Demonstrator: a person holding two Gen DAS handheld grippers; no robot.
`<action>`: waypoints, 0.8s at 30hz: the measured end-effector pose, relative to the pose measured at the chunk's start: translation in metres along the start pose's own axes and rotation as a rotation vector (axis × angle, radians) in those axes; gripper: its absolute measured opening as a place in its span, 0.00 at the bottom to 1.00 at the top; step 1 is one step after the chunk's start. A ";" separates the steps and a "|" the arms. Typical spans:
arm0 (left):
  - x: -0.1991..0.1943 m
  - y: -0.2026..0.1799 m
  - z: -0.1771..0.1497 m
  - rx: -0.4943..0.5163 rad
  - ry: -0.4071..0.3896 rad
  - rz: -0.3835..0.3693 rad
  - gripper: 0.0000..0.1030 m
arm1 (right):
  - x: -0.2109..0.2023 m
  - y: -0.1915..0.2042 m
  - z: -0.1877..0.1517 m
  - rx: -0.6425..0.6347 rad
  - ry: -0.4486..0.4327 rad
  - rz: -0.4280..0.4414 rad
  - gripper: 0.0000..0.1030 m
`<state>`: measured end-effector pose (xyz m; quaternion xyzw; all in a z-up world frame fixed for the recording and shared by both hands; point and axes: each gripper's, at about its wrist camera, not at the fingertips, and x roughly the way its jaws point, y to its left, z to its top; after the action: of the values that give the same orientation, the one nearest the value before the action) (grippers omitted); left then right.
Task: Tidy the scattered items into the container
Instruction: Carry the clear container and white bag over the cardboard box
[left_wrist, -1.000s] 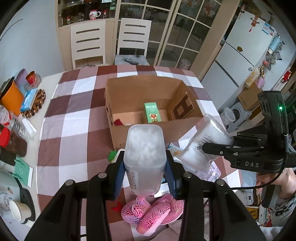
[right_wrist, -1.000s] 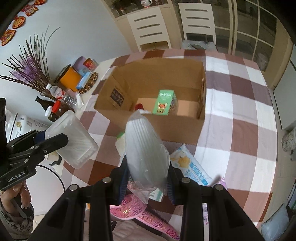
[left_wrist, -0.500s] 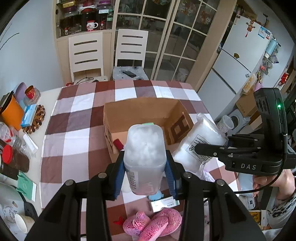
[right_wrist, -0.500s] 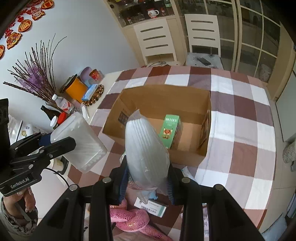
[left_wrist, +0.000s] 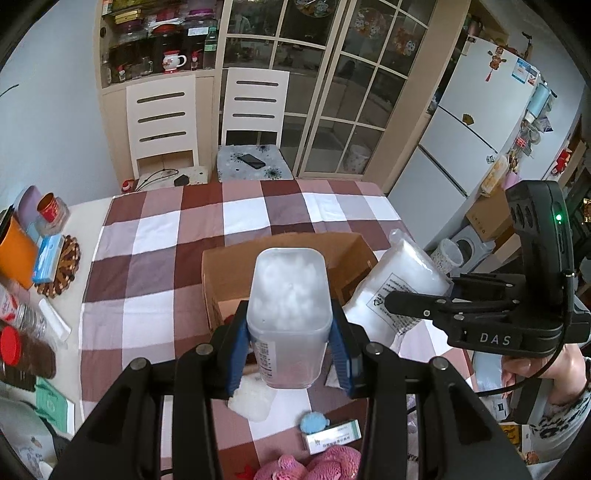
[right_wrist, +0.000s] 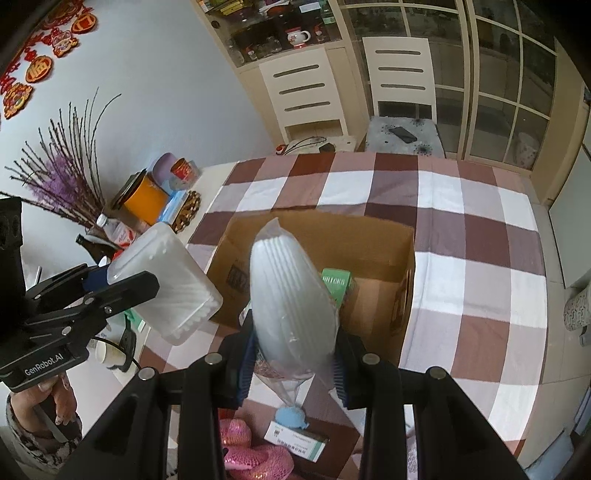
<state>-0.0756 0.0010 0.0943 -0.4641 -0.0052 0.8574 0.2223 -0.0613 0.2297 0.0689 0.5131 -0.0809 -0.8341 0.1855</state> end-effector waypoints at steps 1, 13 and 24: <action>0.002 0.001 0.003 0.001 0.000 -0.002 0.39 | 0.001 -0.001 0.004 0.001 -0.002 -0.001 0.34; 0.041 0.017 0.032 -0.009 0.025 -0.004 0.39 | 0.018 -0.016 0.038 0.023 -0.014 -0.031 0.34; 0.084 0.026 0.029 -0.031 0.109 -0.001 0.39 | 0.050 -0.030 0.040 0.040 0.060 -0.051 0.34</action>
<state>-0.1481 0.0154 0.0382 -0.5135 -0.0067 0.8306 0.2153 -0.1238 0.2355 0.0361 0.5435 -0.0788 -0.8209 0.1563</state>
